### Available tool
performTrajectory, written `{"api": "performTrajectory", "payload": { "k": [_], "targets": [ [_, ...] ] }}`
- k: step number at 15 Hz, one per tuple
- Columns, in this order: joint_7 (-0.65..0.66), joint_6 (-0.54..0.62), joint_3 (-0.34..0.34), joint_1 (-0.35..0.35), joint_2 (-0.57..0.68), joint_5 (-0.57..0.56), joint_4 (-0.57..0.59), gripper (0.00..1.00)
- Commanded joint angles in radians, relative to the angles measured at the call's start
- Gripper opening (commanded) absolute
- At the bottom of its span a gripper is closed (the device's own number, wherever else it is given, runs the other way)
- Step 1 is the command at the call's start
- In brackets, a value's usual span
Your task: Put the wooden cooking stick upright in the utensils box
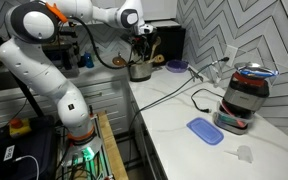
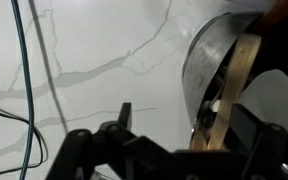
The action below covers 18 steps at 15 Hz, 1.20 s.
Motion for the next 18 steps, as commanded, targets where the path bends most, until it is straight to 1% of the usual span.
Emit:
{"api": "performTrajectory", "payload": {
  "k": [1, 2, 5, 6, 7, 8, 9, 11, 12, 14, 15, 16, 17, 18],
  "targets": [
    [0.045, 0.044, 0.014, 0.019, 0.065, 0.0, 0.04, 1.0],
    [0.057, 0.075, 0.024, 0.026, 0.091, 0.005, 0.062, 1.0],
    [0.088, 0.099, 0.04, 0.046, 0.141, 0.008, 0.098, 0.99],
    [0.104, 0.119, 0.041, 0.05, 0.164, 0.014, 0.106, 0.94],
    [0.112, 0.141, 0.039, 0.056, 0.183, 0.023, 0.116, 0.95],
    [0.145, 0.155, 0.039, 0.055, 0.207, 0.013, 0.129, 0.79],
    [0.163, 0.163, 0.036, 0.057, 0.224, 0.012, 0.138, 0.76],
    [0.178, 0.177, 0.024, 0.059, 0.265, 0.037, 0.158, 0.63],
    [0.181, 0.17, 0.02, 0.062, 0.289, 0.048, 0.173, 0.53],
    [0.179, 0.147, 0.013, 0.067, 0.325, 0.069, 0.2, 0.36],
    [0.185, 0.147, 0.01, 0.069, 0.34, 0.071, 0.208, 0.29],
    [0.195, 0.149, 0.007, 0.07, 0.355, 0.072, 0.216, 0.3],
    [0.2, 0.144, 0.004, 0.072, 0.37, 0.074, 0.226, 0.27],
    [0.211, 0.137, 0.001, 0.075, 0.383, 0.069, 0.236, 0.29]
  ]
}}
